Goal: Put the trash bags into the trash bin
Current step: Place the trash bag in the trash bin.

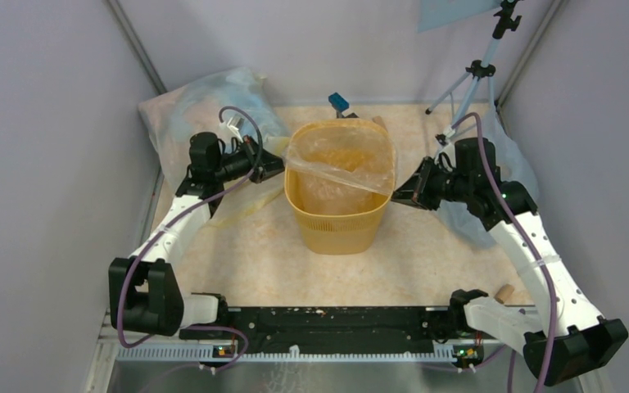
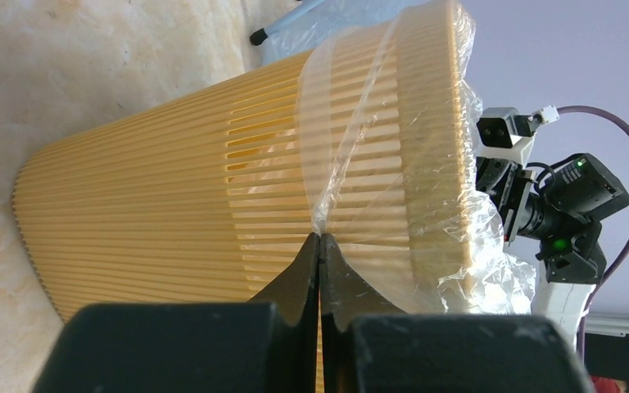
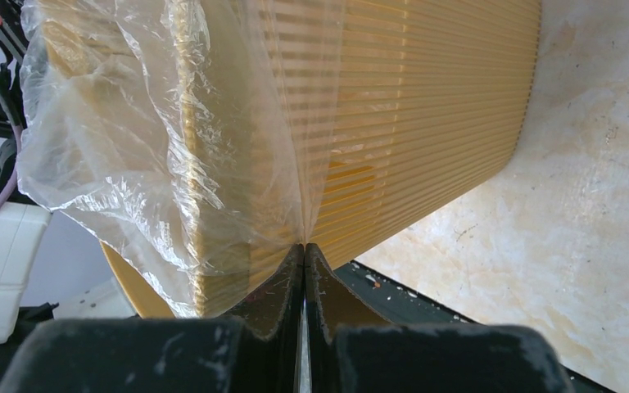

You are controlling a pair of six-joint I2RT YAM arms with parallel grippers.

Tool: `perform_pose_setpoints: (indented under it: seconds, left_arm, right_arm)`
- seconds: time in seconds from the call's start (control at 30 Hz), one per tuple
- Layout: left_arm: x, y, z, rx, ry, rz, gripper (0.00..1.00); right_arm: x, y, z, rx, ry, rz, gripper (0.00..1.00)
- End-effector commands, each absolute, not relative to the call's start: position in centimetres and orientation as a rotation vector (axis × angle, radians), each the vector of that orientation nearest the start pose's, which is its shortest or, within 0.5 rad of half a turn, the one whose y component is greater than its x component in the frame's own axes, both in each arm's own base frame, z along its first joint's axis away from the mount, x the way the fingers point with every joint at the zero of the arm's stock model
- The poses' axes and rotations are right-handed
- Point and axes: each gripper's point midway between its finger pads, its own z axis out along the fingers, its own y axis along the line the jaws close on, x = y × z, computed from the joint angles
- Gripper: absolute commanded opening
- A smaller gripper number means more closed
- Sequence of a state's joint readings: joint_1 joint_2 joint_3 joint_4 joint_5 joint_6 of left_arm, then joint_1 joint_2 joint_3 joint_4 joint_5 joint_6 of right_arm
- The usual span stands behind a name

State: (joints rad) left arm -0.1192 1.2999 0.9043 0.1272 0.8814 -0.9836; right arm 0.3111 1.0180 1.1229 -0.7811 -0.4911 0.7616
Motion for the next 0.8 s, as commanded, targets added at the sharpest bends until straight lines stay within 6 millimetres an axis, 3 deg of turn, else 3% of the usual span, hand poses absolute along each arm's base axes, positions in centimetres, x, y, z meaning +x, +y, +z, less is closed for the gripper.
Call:
perform_pose_setpoints:
  seconds: [0.0,0.13,0.43,0.77]
  left_arm:
    - [30.9,-20.9,26.1,-0.109,2.049,-1.575,0.00]
    - [30.9,-21.0,26.9,-0.080,2.032,-1.568,0.00]
    - [30.6,-22.0,25.4,-0.069,2.065,-1.590,0.00]
    - [31.1,-23.7,25.2,-0.043,2.039,-1.595,0.00]
  right_arm:
    - [22.3,18.8,25.8,0.203,2.403,1.105,0.00]
    - [22.4,18.8,25.8,0.182,2.409,1.092,0.00]
    - [22.7,19.1,25.2,0.137,2.419,1.098,0.00]
    - [23.4,19.5,25.4,0.102,2.398,1.096,0.00]
